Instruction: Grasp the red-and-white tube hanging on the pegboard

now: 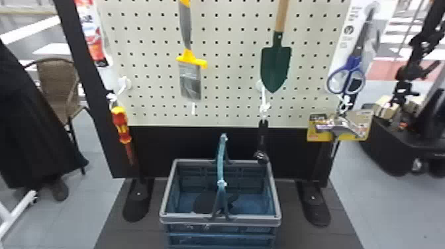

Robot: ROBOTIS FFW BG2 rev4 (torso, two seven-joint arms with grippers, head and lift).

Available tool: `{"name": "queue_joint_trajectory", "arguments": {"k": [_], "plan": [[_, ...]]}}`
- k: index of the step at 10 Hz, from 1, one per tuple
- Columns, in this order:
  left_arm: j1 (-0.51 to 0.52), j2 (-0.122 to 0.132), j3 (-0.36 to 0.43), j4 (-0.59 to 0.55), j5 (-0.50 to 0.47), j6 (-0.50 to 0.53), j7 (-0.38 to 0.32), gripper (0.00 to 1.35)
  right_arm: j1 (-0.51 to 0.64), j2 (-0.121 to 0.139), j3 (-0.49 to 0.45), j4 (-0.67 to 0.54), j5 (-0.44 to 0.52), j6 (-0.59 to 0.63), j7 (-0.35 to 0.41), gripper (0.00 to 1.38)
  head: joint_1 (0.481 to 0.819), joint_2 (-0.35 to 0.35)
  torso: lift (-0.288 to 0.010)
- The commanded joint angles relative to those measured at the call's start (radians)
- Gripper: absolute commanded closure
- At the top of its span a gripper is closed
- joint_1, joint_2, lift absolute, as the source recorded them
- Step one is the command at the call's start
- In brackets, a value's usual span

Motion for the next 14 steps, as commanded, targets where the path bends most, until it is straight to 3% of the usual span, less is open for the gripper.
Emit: {"name": "queue_joint_trajectory", "arguments": {"k": [1,9,14], "plan": [[-0.002,-0.003,0.001,0.0,0.0,-0.004,0.0,0.14,-0.002,0.0,0.0,0.0,0.0,0.005,0.0,0.2,0.549,0.0,-0.1],[-0.022,0.005,0.022,-0.015,-0.017,0.009,-0.001,0.14,0.004,-0.004,0.0,-0.017,0.012,0.02,0.0,0.2,0.549,0.0,-0.1],[-0.258,0.015,0.156,-0.015,-0.063,0.176,-0.164,0.12,0.009,-0.006,0.0,-0.02,0.014,0.031,0.002,0.2,0.549,0.0,-0.1]]}}
